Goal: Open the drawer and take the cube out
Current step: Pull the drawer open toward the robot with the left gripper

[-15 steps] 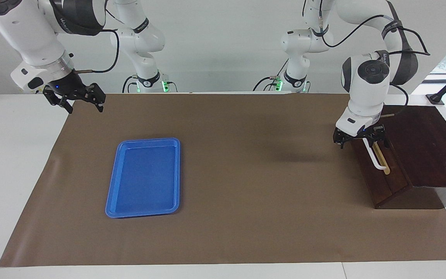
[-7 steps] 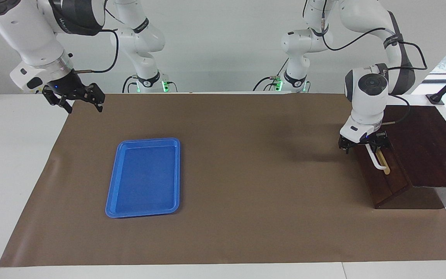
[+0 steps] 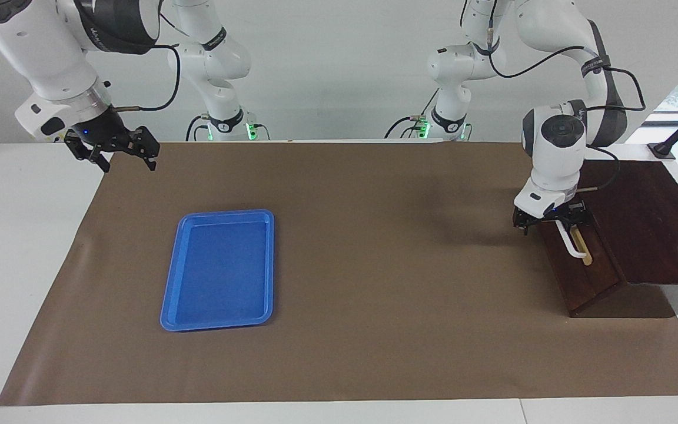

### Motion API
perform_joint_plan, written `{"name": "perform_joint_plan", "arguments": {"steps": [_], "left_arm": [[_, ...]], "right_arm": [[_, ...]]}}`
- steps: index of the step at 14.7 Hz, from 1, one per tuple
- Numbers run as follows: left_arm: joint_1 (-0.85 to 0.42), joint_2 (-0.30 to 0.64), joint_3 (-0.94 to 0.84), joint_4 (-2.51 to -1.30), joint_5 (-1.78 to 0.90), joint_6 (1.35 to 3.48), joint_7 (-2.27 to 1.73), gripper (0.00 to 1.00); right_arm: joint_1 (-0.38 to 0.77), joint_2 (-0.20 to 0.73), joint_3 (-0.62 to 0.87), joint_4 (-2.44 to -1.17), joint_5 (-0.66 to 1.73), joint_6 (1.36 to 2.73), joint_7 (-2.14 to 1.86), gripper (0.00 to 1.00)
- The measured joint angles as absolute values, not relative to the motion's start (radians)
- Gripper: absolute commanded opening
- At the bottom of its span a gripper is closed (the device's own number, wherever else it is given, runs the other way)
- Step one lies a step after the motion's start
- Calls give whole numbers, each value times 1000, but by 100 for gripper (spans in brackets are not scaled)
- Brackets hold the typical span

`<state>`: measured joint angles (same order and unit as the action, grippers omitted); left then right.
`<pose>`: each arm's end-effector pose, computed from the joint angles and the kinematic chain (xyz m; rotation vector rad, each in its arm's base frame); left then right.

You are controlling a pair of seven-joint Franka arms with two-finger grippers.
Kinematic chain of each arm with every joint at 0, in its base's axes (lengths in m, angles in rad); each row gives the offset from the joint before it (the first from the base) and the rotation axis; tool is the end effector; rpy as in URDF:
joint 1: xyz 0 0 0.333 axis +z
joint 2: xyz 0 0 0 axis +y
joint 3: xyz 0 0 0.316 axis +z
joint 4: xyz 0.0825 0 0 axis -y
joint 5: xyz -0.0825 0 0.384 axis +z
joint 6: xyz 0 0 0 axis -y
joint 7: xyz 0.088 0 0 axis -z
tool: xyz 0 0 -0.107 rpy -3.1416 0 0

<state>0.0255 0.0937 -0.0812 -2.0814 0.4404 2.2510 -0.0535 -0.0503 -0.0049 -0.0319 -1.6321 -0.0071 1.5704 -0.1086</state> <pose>0.5717 -0.0193 0.3918 -2.7738 0.3740 -0.1334 0.5488 -0.0460 0.5983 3.1385 0.0418 -0.0898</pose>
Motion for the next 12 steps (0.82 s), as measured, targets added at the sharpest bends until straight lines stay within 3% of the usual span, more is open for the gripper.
{"name": "perform_joint_plan", "arguments": {"steps": [12], "left_arm": [[-186,94,-92,-2082,414,2206,-267,100]], "right_arm": [[-50,-5,-31,-1635,-7,1569,-109,100]]}}
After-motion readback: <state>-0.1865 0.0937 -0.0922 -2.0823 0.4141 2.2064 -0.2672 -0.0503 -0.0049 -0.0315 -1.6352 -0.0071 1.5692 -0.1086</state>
